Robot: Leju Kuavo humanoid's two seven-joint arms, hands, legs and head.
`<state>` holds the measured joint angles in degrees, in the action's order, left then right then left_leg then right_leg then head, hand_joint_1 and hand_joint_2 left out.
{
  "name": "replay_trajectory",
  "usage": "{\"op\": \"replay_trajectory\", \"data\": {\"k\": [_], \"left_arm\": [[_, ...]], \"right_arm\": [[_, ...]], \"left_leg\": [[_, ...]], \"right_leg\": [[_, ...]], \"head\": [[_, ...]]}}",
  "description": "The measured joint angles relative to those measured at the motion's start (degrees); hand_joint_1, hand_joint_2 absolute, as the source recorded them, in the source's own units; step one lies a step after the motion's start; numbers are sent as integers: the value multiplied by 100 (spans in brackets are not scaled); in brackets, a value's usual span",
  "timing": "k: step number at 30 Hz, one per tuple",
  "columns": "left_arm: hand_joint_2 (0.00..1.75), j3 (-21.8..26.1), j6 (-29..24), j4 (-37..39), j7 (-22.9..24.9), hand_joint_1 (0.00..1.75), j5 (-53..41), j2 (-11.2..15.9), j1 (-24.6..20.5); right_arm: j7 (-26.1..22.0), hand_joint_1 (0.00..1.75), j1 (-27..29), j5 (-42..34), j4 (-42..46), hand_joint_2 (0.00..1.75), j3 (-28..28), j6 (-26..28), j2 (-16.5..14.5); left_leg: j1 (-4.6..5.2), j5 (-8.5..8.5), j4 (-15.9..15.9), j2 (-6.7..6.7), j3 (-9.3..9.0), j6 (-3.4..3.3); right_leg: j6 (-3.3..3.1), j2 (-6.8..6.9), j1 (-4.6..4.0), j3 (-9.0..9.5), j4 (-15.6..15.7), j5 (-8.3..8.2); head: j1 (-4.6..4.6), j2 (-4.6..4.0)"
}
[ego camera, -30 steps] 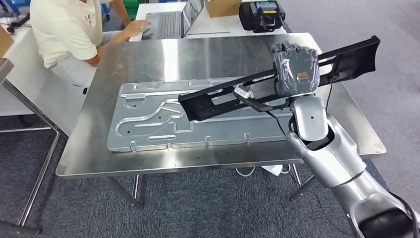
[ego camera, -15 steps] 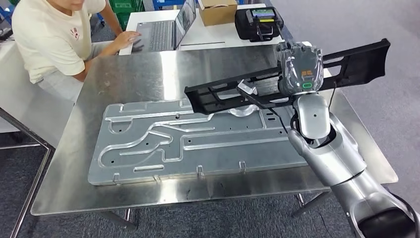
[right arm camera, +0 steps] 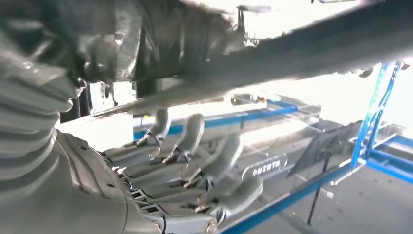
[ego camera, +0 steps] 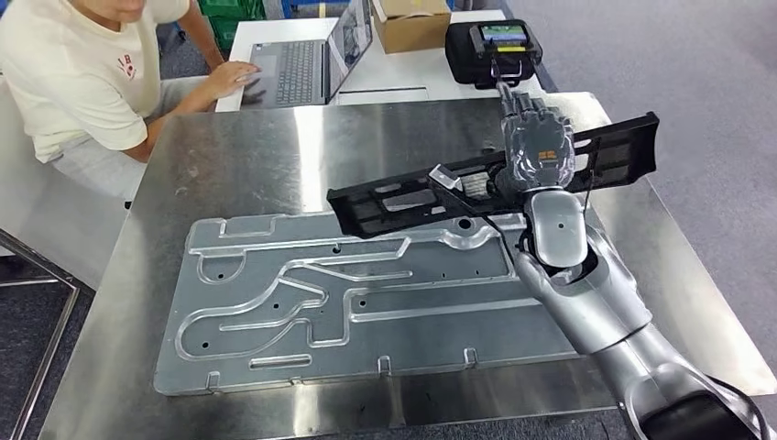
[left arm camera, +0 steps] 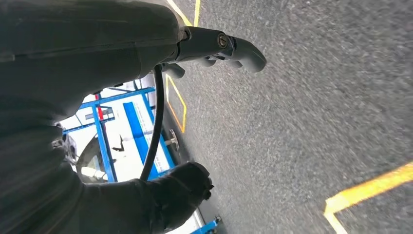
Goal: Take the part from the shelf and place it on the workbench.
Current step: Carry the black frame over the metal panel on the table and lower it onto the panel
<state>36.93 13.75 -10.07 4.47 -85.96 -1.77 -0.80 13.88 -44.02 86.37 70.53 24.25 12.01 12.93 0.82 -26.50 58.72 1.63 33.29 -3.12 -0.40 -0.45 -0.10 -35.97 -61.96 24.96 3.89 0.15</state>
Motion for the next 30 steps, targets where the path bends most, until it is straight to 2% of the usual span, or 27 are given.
{"op": "replay_trajectory", "data": {"k": [5,20,25,26,30], "left_arm": [[0,-1,45,4,-33,0,2,-14,-18],[0,-1,106,3,-102,0,-1,-8,-41],[0,-1,148,2,-106,0,-2,-7,-47],[0,-1,169,2,-105,0,-2,-6,-47],[0,-1,275,2,-95,0,-3,11,-56]], "right_arm": [[-19,0,31,-60,-126,0,-12,29,-101],[-179,0,-44,-247,-293,0,-12,-107,-203],[-206,0,-249,-593,-509,0,-11,-786,-210],[-179,0,-332,-726,-593,0,-8,-1101,-213],[-25,0,-901,-1648,-1264,0,44,-2909,-237]], "left_leg": [[-9,-42,19,-2,20,13],[-2,-39,-24,-11,-18,38],[14,-39,-23,-8,-22,38],[17,-38,-23,-8,-22,38],[28,-34,-20,0,-19,39]], "right_leg": [[-1,-13,-4,148,220,181],[-21,-11,-6,179,222,187],[-21,-5,-4,186,223,185],[-19,-3,-2,188,223,184],[-14,5,9,191,225,179]], "head": [[2,1],[2,0],[2,1],[2,1],[1,0]]}}
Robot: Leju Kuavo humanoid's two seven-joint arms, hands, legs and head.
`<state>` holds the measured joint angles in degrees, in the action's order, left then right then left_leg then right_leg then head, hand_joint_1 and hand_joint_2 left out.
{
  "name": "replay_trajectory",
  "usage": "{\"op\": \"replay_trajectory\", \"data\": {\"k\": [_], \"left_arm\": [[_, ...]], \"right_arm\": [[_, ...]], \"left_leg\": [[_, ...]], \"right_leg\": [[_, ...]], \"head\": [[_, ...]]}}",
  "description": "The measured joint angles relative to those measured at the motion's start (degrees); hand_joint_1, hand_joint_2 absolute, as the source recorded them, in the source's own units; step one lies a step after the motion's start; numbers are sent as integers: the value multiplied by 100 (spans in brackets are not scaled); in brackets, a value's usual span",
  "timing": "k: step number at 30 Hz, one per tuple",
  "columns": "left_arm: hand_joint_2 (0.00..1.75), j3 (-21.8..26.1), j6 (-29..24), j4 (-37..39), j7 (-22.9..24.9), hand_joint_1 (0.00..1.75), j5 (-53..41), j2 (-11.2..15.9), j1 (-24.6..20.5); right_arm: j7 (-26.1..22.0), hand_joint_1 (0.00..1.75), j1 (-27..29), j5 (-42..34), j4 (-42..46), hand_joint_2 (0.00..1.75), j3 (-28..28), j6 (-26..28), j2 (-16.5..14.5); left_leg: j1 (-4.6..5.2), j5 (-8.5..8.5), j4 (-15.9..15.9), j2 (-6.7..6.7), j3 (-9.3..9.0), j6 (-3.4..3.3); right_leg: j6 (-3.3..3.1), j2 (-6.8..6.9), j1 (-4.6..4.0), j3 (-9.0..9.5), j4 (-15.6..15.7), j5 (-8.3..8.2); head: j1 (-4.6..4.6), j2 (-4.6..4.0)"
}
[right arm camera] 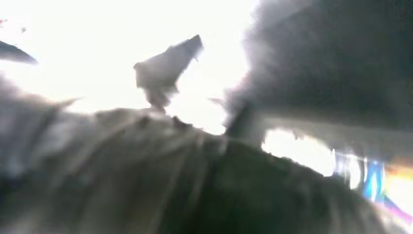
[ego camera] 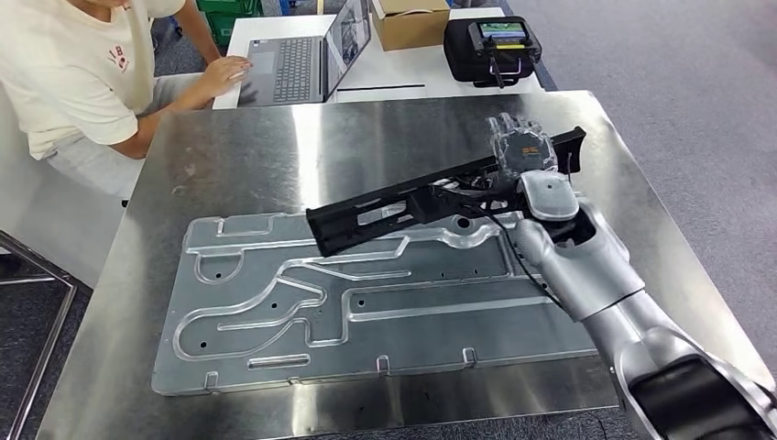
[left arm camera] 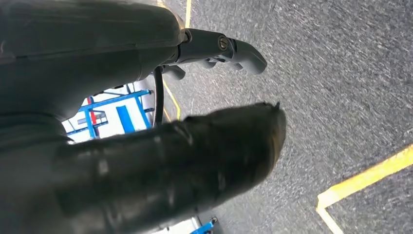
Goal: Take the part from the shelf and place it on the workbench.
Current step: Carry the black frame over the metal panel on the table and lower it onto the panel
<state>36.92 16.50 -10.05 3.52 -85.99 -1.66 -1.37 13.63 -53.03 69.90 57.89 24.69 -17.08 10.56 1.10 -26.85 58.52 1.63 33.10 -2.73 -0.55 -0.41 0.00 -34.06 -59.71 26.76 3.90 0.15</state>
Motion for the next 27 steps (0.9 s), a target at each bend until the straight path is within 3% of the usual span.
{"op": "replay_trajectory", "data": {"k": [3,5,13,27], "left_arm": [[0,0,79,0,54,0,-1,32,-6],[0,0,117,0,97,0,1,58,-19],[0,0,181,0,143,0,3,113,-35],[0,0,218,0,192,0,1,211,-34]], "right_arm": [[80,0,-581,-435,-668,0,145,-1177,-39],[107,0,-981,-594,-1164,0,355,-1584,-78],[200,0,-1646,-641,-2059,0,958,-1644,-238],[199,0,-1768,-642,-2324,0,1164,-1439,-311]], "left_leg": [[10,1,2,1,0,0],[14,2,2,0,-1,0],[21,1,4,0,-4,0],[22,1,4,0,-7,0]], "right_leg": [[3,3,11,1,0,-4],[4,2,14,2,1,-5],[5,2,20,5,4,-5],[5,3,21,8,5,-5]], "head": [[1,-1],[1,-1],[1,1],[1,-1]]}}
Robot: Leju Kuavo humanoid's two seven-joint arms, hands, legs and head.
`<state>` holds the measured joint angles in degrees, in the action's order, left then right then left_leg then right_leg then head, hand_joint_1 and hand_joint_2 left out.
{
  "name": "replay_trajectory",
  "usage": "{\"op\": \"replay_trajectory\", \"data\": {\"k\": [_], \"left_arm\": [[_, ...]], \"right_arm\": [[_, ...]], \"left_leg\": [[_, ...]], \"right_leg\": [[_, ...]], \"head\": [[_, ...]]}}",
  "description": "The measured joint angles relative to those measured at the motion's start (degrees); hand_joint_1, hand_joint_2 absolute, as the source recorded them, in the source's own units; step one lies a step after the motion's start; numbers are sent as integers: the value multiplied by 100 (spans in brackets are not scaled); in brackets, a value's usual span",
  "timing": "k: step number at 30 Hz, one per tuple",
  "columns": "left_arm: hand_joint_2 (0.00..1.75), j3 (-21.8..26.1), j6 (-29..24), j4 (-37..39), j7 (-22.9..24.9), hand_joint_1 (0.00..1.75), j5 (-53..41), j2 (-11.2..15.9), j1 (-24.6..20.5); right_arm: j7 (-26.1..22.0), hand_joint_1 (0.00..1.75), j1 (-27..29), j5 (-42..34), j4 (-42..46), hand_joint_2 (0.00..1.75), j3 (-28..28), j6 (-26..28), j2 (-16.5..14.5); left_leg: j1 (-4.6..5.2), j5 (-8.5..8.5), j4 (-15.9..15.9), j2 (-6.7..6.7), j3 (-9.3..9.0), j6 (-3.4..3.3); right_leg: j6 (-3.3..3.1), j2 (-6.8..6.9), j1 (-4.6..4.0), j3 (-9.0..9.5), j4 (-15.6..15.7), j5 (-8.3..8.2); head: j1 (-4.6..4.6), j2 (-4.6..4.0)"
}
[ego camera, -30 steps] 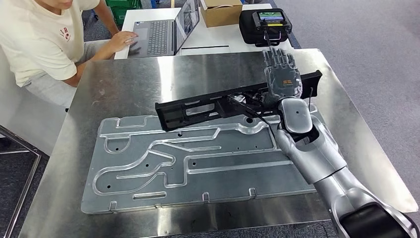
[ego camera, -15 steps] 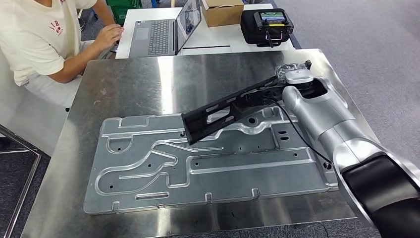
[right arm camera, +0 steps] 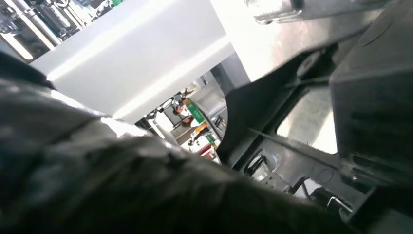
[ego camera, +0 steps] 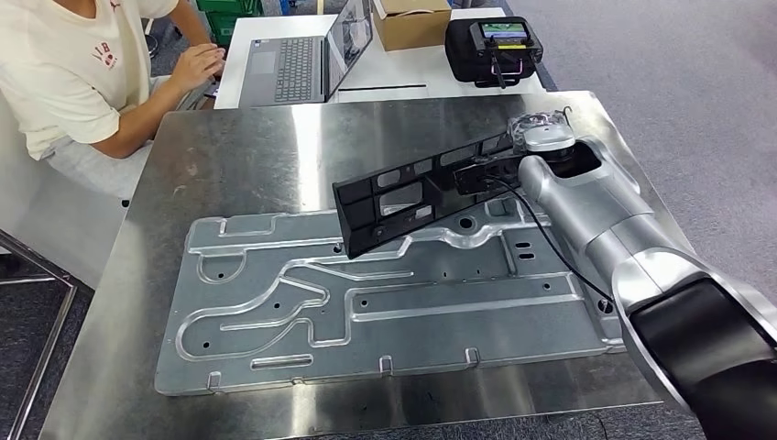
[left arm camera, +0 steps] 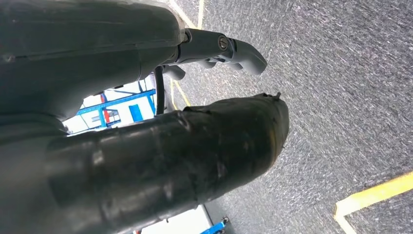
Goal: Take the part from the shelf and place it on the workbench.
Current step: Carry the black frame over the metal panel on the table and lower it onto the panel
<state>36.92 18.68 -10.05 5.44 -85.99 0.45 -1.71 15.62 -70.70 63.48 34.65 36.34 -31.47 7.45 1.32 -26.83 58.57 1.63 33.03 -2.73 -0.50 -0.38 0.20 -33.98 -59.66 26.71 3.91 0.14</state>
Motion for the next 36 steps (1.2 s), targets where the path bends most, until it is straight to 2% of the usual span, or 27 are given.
{"op": "replay_trajectory", "data": {"k": [4,7,11,16,22,26,33,36], "left_arm": [[0,0,-3,0,-9,0,2,2,1],[0,2,-33,0,-34,0,4,2,10],[0,10,-113,0,-83,0,8,-8,29],[0,14,-167,0,-91,0,8,-37,45],[0,21,-216,0,-91,0,7,-74,81],[0,26,-240,0,-91,0,7,-97,92],[0,53,-242,0,-91,0,7,-102,102],[0,57,-243,0,-63,0,5,-104,105]], "right_arm": [[64,0,-23,-2,-9,0,30,260,-37],[191,0,-4,10,129,0,32,754,-61],[333,0,275,204,859,0,32,1520,-39],[315,0,752,461,1769,0,32,1883,17],[196,0,1308,1128,2720,0,32,2792,91],[183,0,1625,1265,3221,0,30,2920,147],[148,0,1743,1319,3480,0,29,2949,187],[72,0,1826,1533,3583,0,17,3312,195]], "left_leg": [[0,0,0,0,0,0],[0,0,0,-3,0,0],[0,-2,0,-12,-4,1],[0,-2,0,-9,-4,0],[0,-2,0,-10,-3,0],[0,-3,0,-13,-3,0],[0,-2,0,-13,-3,0],[10,-6,9,-13,-2,-6]], "right_leg": [[0,0,0,0,0,0],[0,-3,0,-1,0,0],[0,-12,-1,-1,1,1],[0,-10,-1,-2,1,1],[0,-12,-1,-1,1,1],[0,-16,0,-1,4,1],[0,-15,0,-1,5,1],[10,-16,10,1,14,-3]], "head": [[0,1],[0,2],[0,0],[-1,1],[0,2],[-1,1],[0,2],[-1,1]]}}
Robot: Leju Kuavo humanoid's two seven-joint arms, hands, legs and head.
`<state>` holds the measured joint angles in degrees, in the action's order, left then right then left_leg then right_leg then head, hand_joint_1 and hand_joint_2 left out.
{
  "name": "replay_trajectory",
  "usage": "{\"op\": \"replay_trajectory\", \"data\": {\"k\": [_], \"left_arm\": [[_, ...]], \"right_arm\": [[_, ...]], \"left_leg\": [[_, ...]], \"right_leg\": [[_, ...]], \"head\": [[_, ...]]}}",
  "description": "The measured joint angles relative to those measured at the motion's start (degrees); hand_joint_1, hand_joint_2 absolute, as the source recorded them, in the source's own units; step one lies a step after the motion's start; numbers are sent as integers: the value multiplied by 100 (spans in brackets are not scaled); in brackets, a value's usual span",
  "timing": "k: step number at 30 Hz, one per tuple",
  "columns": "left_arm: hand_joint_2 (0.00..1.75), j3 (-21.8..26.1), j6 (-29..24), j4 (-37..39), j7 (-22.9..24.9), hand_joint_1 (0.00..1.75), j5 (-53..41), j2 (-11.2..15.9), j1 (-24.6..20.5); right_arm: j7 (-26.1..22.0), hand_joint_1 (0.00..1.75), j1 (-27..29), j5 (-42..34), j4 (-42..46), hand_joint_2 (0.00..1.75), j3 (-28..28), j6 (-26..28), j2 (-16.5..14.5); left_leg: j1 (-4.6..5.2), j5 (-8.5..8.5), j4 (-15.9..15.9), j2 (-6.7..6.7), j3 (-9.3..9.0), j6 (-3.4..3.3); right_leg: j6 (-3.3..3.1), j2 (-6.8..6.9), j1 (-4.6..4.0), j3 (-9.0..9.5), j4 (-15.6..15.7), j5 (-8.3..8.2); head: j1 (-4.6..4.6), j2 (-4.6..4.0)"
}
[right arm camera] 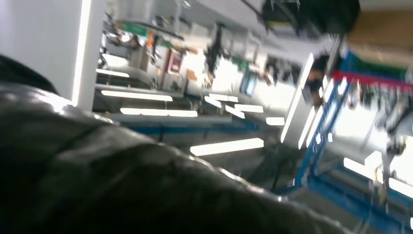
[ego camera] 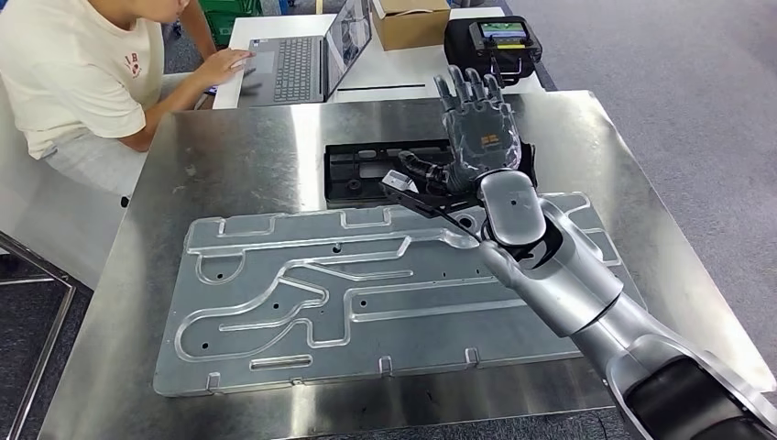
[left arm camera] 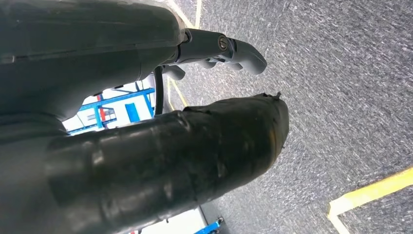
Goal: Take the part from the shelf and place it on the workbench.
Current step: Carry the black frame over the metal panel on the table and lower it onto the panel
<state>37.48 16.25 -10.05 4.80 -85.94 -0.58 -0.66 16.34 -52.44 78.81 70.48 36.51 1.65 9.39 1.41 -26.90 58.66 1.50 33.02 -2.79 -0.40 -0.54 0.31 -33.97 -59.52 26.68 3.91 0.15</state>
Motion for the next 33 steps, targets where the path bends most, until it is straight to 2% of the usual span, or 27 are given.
{"op": "replay_trajectory", "data": {"k": [3,5,7,9,10,11,12,13,14,16,17,20,22,24,25,26,27,28,29,31,32,33], "left_arm": [[0,0,-7,0,146,0,-5,-11,3],[0,-1,-57,0,260,0,-10,-29,3],[0,-7,-175,0,353,0,-15,-52,2],[87,-28,-316,0,427,0,-18,-73,6],[131,-40,-379,0,459,0,-18,-82,8],[175,-48,-431,0,493,0,-18,-91,10],[175,-52,-471,0,531,0,-18,-102,12],[175,-52,-498,0,565,0,-17,-113,13],[175,-51,-518,0,597,0,-16,-124,15],[175,-50,-542,0,637,0,-14,-147,21],[175,-50,-552,1,646,0,-13,-155,23],[175,-50,-584,1,644,0,-11,-176,30],[175,-50,-604,2,629,0,-11,-188,37],[175,-50,-616,2,609,0,-10,-195,41],[175,-50,-624,2,597,0,-11,-195,40],[175,-49,-628,2,589,0,-11,-196,40],[175,-49,-632,1,584,0,-11,-196,41],[175,-48,-638,2,581,0,-10,-197,43],[175,-47,-643,2,580,0,-10,-197,46],[175,-45,-654,2,578,0,-10,-201,46],[175,-45,-656,1,578,0,-11,-202,45],[175,-44,-658,1,579,0,-10,-204,44]], "right_arm": [[-33,0,224,453,239,0,-50,541,1],[-86,0,381,674,376,0,-110,688,1],[-155,0,524,774,454,0,-195,727,1],[-245,0,683,781,514,0,-260,731,1],[-297,0,779,770,553,0,-272,725,1],[-339,0,879,756,599,0,-275,720,2],[-369,0,975,735,659,0,-276,718,3],[-388,0,1056,703,729,0,-276,714,4],[-395,0,1119,647,810,0,-276,697,5],[-401,0,1211,475,977,0,-281,620,6],[-401,0,1254,374,1056,0,-286,575,8],[-413,0,1378,139,1267,0,-296,503,18],[-432,0,1441,40,1402,0,-296,494,21],[-461,0,1515,-47,1519,0,-296,488,27],[-484,0,1564,-92,1574,0,-295,483,35],[-513,0,1619,-127,1625,0,-293,480,48],[-545,0,1672,-149,1679,0,-291,482,67],[-575,0,1718,-158,1738,0,-288,487,90],[-599,0,1754,-152,1800,0,-286,497,116],[-626,0,1806,-142,1932,0,-283,515,171],[-642,0,1831,-143,1994,0,-277,520,198],[-659,0,1858,-151,2051,0,-266,523,226]], "left_leg": [[16,0,22,0,3,-26],[-13,44,-42,-10,-31,-57],[-48,94,-138,-29,-75,-99],[-55,112,-164,-42,-82,-116],[-55,111,-157,-44,-75,-116],[-54,109,-147,-45,-71,-115],[-54,104,-132,-44,-67,-111],[-54,94,-110,-42,-64,-102],[-54,76,-81,-41,-58,-87],[-46,44,-20,-41,-19,-50],[-42,39,5,-40,1,-30],[-40,44,43,-30,45,41],[-51,-154,246,-43,133,121],[-102,-557,824,-71,351,212],[-138,-735,1172,-84,474,253],[-172,-826,1421,-97,546,288],[-202,-808,1487,-108,528,317],[-229,-684,1332,-116,402,344],[-252,-498,992,-121,187,365],[-258,-281,255,-113,-240,383],[-246,-249,47,-107,-343,374],[-227,-259,-37,-99,-371,355]], "right_leg": [[46,-5,26,13,31,-23],[68,-10,19,26,18,-8],[75,-8,4,-77,-258,216],[81,2,1,-366,-925,590],[85,5,5,-514,-1263,717],[89,10,8,-600,-1464,743],[88,14,10,-601,-1474,661],[79,18,12,-500,-1268,480],[63,20,12,-331,-906,277],[24,16,-10,-20,-287,44],[8,15,-23,46,-135,29],[-55,25,-20,43,-37,17],[-131,47,18,30,23,-41],[-172,72,38,-12,45,-92],[-173,87,42,-44,41,-111],[-165,102,46,-74,33,-129],[-153,115,54,-103,21,-143],[-139,126,67,-131,4,-155],[-123,132,81,-155,-18,-164],[-71,137,98,-201,-48,-192],[-30,137,99,-218,-51,-218],[17,136,97,-230,-42,-251]], "head": [[1,0],[1,0],[-1,-1],[-2,-1],[-1,0],[-1,0],[-2,0],[-2,0],[-2,-1],[-1,-1],[-1,-1],[-2,0],[2,0],[5,-1],[5,-1],[5,-1],[4,-1],[5,0],[5,0],[5,0],[4,-1],[3,0]]}}
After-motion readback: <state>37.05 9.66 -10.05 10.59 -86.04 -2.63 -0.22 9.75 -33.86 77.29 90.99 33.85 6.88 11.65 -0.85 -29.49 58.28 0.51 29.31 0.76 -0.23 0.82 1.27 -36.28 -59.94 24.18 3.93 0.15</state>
